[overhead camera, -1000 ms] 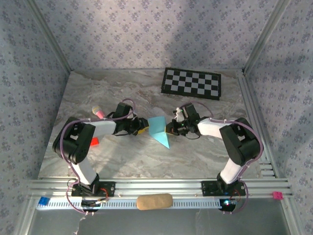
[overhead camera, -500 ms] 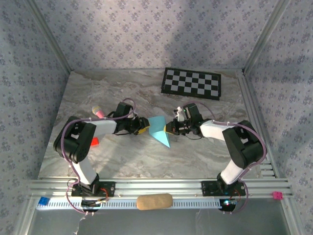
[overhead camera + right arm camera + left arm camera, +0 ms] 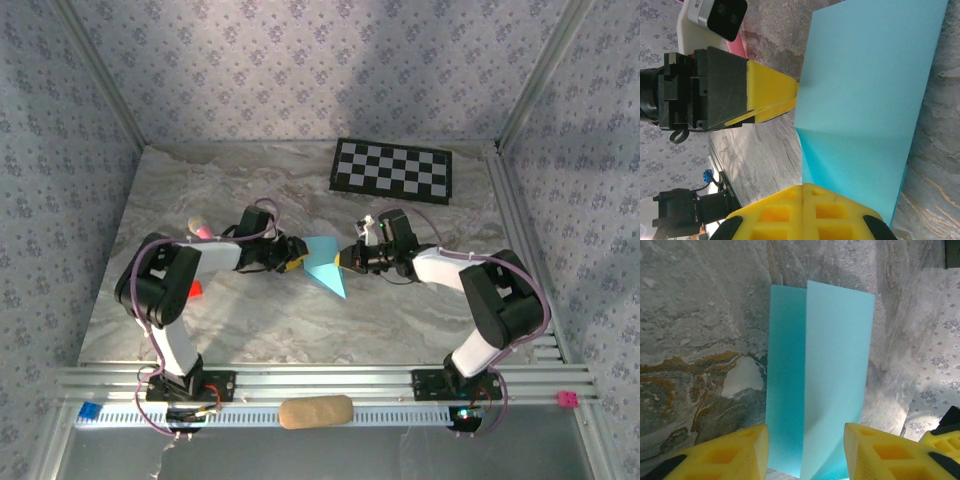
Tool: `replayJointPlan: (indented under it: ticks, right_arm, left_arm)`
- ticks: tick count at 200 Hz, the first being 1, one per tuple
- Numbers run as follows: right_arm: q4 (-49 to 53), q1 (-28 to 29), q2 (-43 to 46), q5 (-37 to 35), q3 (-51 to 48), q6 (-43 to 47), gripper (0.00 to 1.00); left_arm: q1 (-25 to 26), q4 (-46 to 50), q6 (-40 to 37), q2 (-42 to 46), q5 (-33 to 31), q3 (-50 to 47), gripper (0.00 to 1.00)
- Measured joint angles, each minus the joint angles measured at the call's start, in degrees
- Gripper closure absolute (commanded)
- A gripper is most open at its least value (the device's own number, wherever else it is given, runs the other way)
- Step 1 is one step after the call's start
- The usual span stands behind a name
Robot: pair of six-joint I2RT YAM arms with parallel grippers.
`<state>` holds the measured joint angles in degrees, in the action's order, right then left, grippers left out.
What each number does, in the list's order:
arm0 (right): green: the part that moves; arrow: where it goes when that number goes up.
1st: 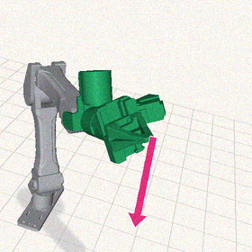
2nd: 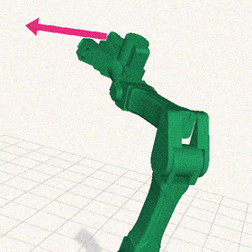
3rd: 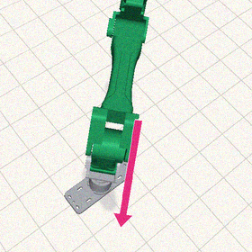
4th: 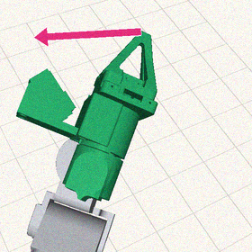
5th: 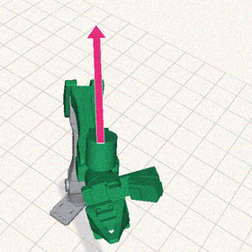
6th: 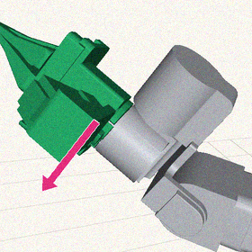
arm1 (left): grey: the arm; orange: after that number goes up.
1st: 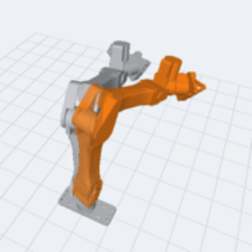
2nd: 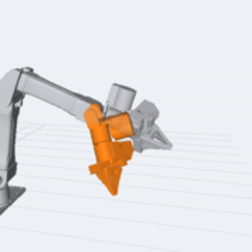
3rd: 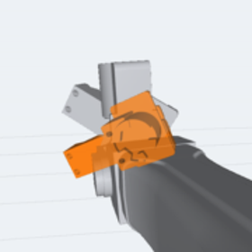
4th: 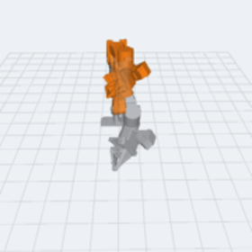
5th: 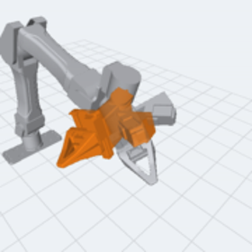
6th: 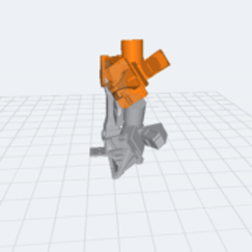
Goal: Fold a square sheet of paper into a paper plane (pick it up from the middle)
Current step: Fourth fold the wing at the center of the table.
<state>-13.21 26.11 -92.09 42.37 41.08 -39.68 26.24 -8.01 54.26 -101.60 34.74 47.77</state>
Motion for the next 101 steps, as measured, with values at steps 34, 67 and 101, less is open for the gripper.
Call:
replayJointPlan:
  ticks: [34, 67, 101]
  right_arm:
    - [-0.4, 0.0, 0.3, 0.1, -0.5, 0.0, 0.96]
    - [-0.5, -0.3, 0.6, 0.2, -1.0, 0.0, 0.96]
    - [-0.6, -0.3, 0.6, 0.1, -1.1, 0.0, 0.95]
  left_arm:
    - [0.5, -1.2, 0.7, -1.0, 0.2, 0.5, 0.63]
    - [0.5, -2.2, 1.5, -1.6, 0.5, 0.8, 0.73]
    - [0.5, -2.8, 2.0, -1.7, 0.6, 0.9, 0.85]
